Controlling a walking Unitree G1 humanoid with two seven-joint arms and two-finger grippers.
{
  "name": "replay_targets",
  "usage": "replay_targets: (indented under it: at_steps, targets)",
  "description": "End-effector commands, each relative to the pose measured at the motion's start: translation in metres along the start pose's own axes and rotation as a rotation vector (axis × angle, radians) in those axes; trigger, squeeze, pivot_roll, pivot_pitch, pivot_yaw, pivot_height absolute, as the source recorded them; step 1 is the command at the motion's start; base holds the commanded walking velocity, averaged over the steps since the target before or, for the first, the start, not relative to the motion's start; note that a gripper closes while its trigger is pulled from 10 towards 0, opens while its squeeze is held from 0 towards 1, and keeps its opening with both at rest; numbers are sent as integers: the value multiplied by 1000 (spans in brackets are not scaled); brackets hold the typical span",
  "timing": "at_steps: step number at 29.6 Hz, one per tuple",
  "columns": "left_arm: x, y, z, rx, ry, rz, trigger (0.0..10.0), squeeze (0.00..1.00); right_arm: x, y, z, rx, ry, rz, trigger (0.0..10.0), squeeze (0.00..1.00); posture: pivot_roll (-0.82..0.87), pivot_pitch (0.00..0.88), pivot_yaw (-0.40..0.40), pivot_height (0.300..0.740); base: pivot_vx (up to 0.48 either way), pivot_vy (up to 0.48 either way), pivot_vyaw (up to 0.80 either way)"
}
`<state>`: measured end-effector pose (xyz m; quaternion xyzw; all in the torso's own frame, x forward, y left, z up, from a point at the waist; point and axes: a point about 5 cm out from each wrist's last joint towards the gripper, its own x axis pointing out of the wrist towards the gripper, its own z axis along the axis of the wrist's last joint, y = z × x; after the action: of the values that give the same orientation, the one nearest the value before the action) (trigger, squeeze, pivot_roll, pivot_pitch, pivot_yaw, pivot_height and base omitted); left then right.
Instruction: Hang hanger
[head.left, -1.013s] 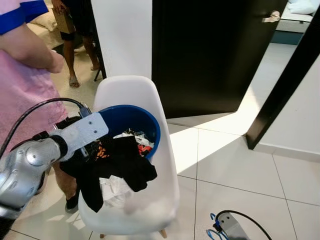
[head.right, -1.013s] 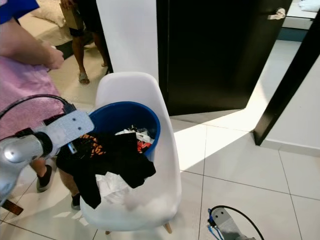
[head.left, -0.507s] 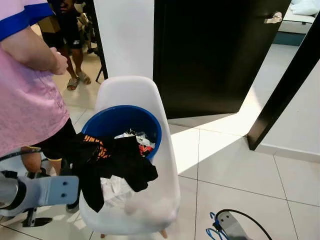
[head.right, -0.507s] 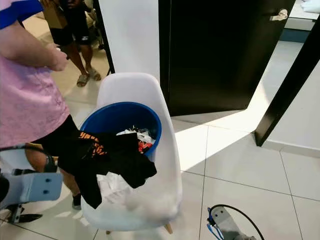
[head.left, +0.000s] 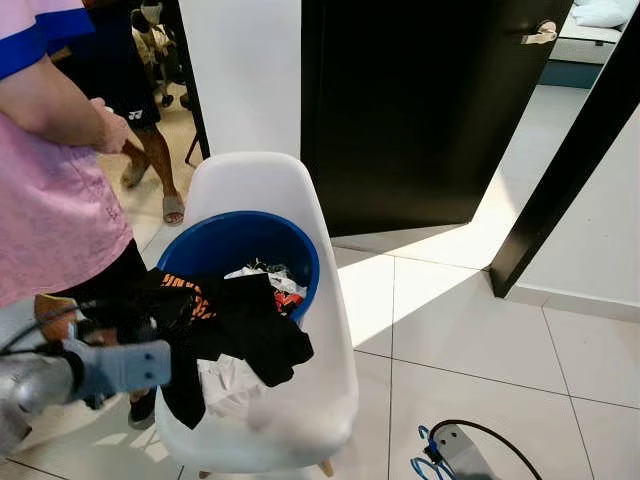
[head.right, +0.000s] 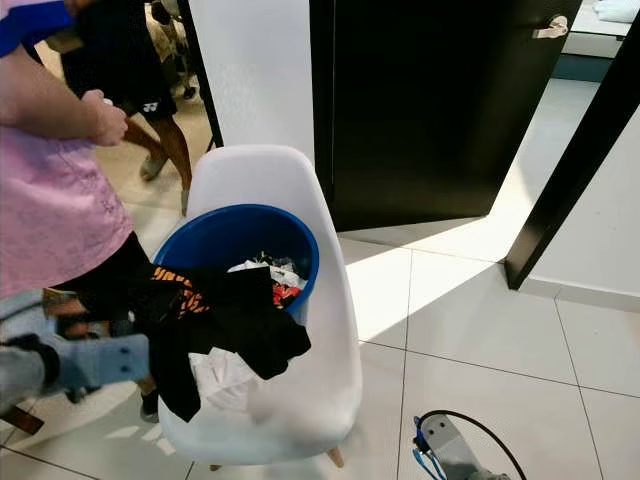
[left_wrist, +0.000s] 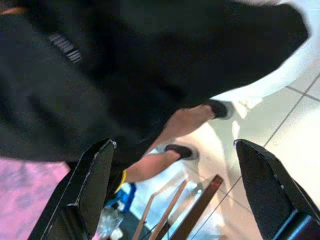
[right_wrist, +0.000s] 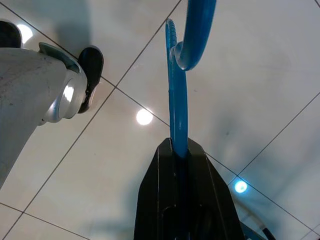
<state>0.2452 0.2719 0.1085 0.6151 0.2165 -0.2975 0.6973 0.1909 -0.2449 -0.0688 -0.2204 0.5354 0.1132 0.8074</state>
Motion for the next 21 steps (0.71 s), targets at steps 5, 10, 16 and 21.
replay_targets:
  at_steps: [5,10,16,21]
  targets:
    - [6,-8,-6,68,14,28,10000,0,0,3,-3,-16,11,9,10000,0,-51,51,-14,740,0,0,0]
    - [16,-2,-10,140,14,168,10000,0,1,3,-2,-16,12,10,10000,0,-52,50,-15,740,0,0,0]
    - [27,-11,-14,169,26,185,10000,0,0,3,-2,-20,11,11,10000,0,-54,51,-18,740,0,0,0]
    - [35,-21,-15,175,21,193,10000,0,0,2,-2,-17,11,8,10000,0,-60,56,-16,740,0,0,0]
